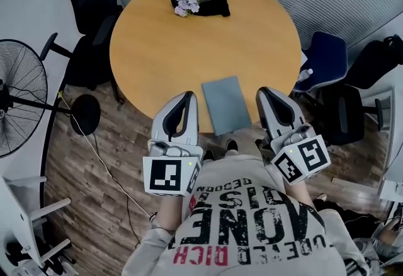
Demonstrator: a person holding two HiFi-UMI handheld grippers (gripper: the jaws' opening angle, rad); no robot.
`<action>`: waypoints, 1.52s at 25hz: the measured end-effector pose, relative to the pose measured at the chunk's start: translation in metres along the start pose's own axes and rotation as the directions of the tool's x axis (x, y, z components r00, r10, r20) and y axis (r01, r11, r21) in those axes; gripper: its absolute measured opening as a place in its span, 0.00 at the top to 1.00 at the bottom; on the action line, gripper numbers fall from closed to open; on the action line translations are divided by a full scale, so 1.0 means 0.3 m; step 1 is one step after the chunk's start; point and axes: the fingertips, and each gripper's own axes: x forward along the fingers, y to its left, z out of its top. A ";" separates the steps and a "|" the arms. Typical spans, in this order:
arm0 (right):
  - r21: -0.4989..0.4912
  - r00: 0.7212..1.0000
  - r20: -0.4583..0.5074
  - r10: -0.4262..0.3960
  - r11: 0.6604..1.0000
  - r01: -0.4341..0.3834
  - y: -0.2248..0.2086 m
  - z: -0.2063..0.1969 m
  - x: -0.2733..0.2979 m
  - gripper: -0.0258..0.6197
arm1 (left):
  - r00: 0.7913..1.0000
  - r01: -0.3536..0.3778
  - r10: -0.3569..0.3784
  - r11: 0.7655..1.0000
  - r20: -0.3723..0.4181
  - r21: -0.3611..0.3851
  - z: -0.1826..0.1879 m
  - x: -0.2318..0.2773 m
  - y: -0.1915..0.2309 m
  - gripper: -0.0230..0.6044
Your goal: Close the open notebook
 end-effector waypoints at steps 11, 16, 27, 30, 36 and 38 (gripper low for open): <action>0.000 0.999 -0.029 -0.015 1.000 0.015 0.071 -0.034 -0.015 0.93 | 0.999 0.031 -0.031 0.999 -0.010 -0.037 -0.026 -0.049 0.009 0.95; 0.001 0.999 -0.047 -0.022 1.000 0.022 0.103 -0.063 -0.019 0.93 | 0.998 0.051 -0.053 0.998 -0.030 -0.046 -0.063 -0.070 0.012 0.95; 0.003 0.997 -0.064 -0.038 0.999 0.038 0.152 -0.091 -0.046 0.93 | 0.995 0.089 -0.091 0.995 -0.046 -0.052 -0.101 -0.124 0.009 0.95; 0.002 0.997 -0.068 -0.042 0.999 0.042 0.168 -0.098 -0.053 0.93 | 0.994 0.099 -0.101 0.993 -0.049 -0.057 -0.108 -0.136 0.005 0.95; -0.006 0.996 -0.060 -0.063 0.998 0.063 0.169 -0.098 -0.071 0.93 | 0.992 0.120 -0.122 0.991 -0.043 -0.057 -0.111 -0.153 -0.011 0.95; -0.009 0.996 -0.054 -0.073 0.997 0.072 0.170 -0.093 -0.077 0.93 | 0.992 0.122 -0.124 0.991 -0.038 -0.057 -0.107 -0.162 -0.012 0.95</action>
